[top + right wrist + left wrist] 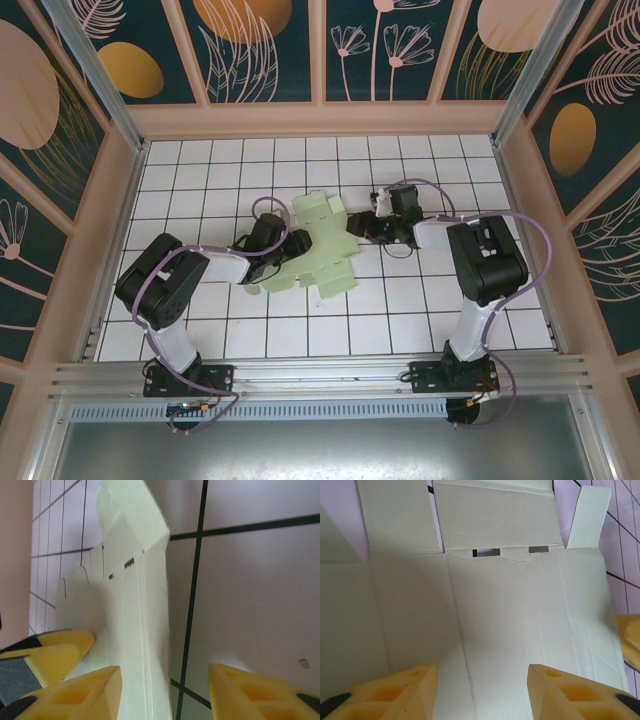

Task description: Fold the paper box

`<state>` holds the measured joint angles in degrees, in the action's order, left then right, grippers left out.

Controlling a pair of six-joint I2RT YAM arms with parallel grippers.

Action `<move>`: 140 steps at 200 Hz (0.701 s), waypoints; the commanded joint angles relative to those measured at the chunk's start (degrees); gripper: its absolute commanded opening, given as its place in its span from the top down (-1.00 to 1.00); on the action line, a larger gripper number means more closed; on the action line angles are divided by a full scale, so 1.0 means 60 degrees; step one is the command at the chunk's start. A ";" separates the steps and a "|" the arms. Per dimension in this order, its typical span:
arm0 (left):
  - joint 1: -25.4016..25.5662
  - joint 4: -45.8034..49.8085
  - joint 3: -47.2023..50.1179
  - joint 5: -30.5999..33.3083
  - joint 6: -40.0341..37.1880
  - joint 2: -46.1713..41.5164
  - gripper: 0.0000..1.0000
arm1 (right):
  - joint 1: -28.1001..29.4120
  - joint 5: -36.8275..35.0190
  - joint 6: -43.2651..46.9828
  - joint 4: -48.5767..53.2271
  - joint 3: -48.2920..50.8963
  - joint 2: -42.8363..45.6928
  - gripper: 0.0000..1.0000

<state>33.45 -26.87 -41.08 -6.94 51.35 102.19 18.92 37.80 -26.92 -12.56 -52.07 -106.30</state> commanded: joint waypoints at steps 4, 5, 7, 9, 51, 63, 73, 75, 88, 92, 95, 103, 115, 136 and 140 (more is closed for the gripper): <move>-0.0003 0.1033 0.0422 -0.0015 0.0128 0.0575 -0.03 | 0.0214 0.0515 0.0257 0.0107 -0.0332 -0.0141 0.21; -0.0006 0.1035 0.0427 -0.0015 0.0128 0.0575 -0.03 | 0.0215 0.0513 0.0270 0.0118 -0.0338 -0.0148 0.22; 0.0003 0.1036 0.0430 -0.0015 0.0120 0.0575 -0.03 | 0.0234 0.0501 0.0279 0.0127 -0.0335 -0.0149 0.26; 0.0001 0.1018 0.0430 -0.0015 0.0111 0.0575 -0.03 | 0.0243 0.0490 0.0300 0.0158 -0.0342 -0.0135 0.28; 0.0004 0.0876 0.0433 -0.0075 0.0101 0.0493 -0.08 | 0.0334 -0.0443 0.0711 0.0711 -0.0503 0.0152 0.98; -0.0005 0.0890 0.0373 -0.0100 0.0041 0.0410 -0.16 | 0.0419 -0.0911 0.0846 0.1010 -0.0635 0.0218 1.00; -0.0005 0.0881 0.0336 -0.0132 0.0004 0.0241 -0.31 | 0.0524 -0.1490 0.1077 0.1466 -0.0855 0.0215 1.00; 0.0003 0.0877 0.0330 -0.0132 -0.0009 0.0199 -0.34 | 0.0553 -0.1622 0.1129 0.1570 -0.0919 0.0194 1.00; -0.0004 0.0883 0.0313 -0.0097 -0.0075 -0.0190 -0.54 | 0.0756 -0.2558 0.1606 0.2327 -0.1309 0.0111 1.00; -0.0003 0.0926 0.0313 -0.0024 -0.0093 -0.0339 -0.60 | 0.0808 -0.2817 0.1760 0.2530 -0.1411 0.0062 1.00; 0.0005 0.0953 0.0299 0.0009 -0.0109 -0.0445 -0.65 | 0.0858 -0.3030 0.1847 0.2677 -0.1509 0.0039 1.00; -0.0001 0.1125 0.0270 0.0198 -0.0188 -0.0746 -0.75 | 0.0949 -0.3523 0.2083 0.3101 -0.1759 -0.0071 1.00; 0.0005 0.1550 0.0179 0.0611 -0.0306 -0.1253 -0.95 | 0.1096 -0.4256 0.2374 0.3684 -0.2118 -0.0211 1.00; -0.0022 0.2271 0.0119 0.1459 -0.0498 -0.1885 -0.98 | 0.1374 -0.5537 0.2766 0.4472 -0.2681 -0.0335 1.00; -0.0035 0.2351 0.0168 0.1636 -0.0484 -0.2005 -0.98 | 0.1439 -0.5794 0.2794 0.4630 -0.2803 -0.0363 1.00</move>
<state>33.74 -20.45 -40.71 -4.19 50.19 94.74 26.13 16.80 -14.90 6.31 -64.64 -107.04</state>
